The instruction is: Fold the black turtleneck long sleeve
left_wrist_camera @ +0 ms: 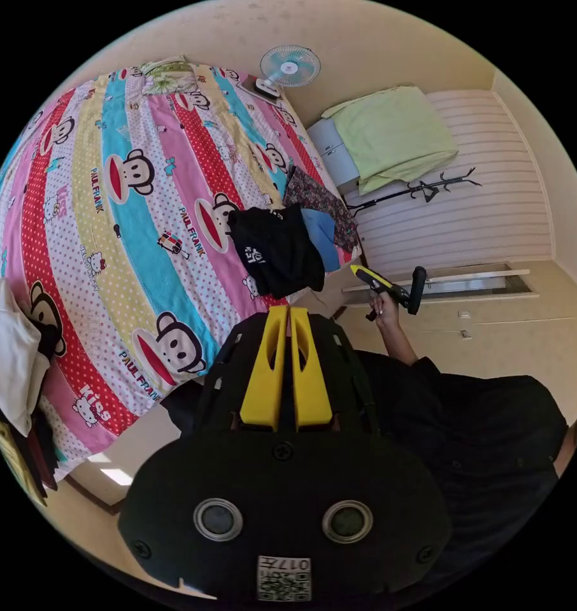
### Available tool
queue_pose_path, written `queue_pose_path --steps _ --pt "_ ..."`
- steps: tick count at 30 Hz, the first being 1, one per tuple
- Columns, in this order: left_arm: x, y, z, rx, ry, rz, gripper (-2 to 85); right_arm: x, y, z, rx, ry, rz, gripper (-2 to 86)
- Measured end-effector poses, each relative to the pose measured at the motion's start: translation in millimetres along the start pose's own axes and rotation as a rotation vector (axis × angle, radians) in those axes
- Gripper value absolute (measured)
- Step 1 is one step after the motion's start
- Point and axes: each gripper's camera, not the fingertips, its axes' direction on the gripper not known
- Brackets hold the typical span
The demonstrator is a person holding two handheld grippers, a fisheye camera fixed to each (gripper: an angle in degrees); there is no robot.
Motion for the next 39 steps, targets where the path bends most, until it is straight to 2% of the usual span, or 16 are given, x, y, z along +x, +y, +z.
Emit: queue_pose_path --steps 10,14,15,17,20,22,24,25,27,30,34,37,38,39 --pt "9.8 -19.7 54.3 0.044 -0.045 -0.164 -1.0 88.9 -57.9 79.8 -0.101 -0.175 0.145 10.8" --pt "18.2 -28.8 79.9 0.024 -0.069 -0.188 -0.9 112.4 -73.2 148.0 -0.290 -0.376 0.234 9.2" --pt "19.0 -30.6 86.5 0.011 -0.079 -0.192 -0.9 113.2 -74.7 161.8 -0.332 -0.506 0.236 5.9" --pt "17.9 -31.8 92.5 0.006 -0.084 -0.203 -0.6 108.2 -79.1 158.5 -0.271 -0.706 0.206 3.5" --pt "12.6 -29.6 90.1 0.070 -0.045 -0.205 0.6 85.9 -97.7 109.3 -0.082 -0.833 -0.005 2.2" --pt "6.4 -29.4 87.3 0.114 0.006 -0.206 5.0 74.3 -114.5 71.3 0.035 -0.962 -0.127 1.8" --pt "-2.0 -34.5 84.9 0.152 0.078 -0.193 10.1 59.8 -138.4 17.3 0.175 -1.164 -0.311 1.5" --pt "-3.4 -36.3 83.9 0.162 0.093 -0.188 11.0 56.3 -143.8 2.7 0.213 -1.218 -0.359 1.4" --pt "-6.0 -43.8 74.1 0.225 0.143 -0.150 12.6 44.6 -159.6 -59.7 0.399 -1.464 -0.564 1.3" --pt "-12.7 -51.0 52.3 0.356 0.290 -0.112 16.5 32.2 -165.7 -131.6 0.599 -1.662 -0.776 1.3" --pt "-23.1 -55.5 28.4 0.563 0.537 -0.002 20.2 12.8 -160.8 -181.3 0.657 -1.671 -0.894 1.4" --pt "-38.5 -67.5 26.5 0.685 0.807 0.067 20.1 -13.6 -148.1 -187.8 0.547 -1.655 -0.995 1.6" --pt "-46.0 -73.5 29.5 0.709 0.905 0.070 19.2 -24.1 -140.7 -184.2 0.490 -1.628 -1.027 1.7" --pt "-51.0 -77.4 31.7 0.721 0.937 0.066 11.3 -33.6 -132.1 -179.1 0.440 -1.584 -1.041 1.9"
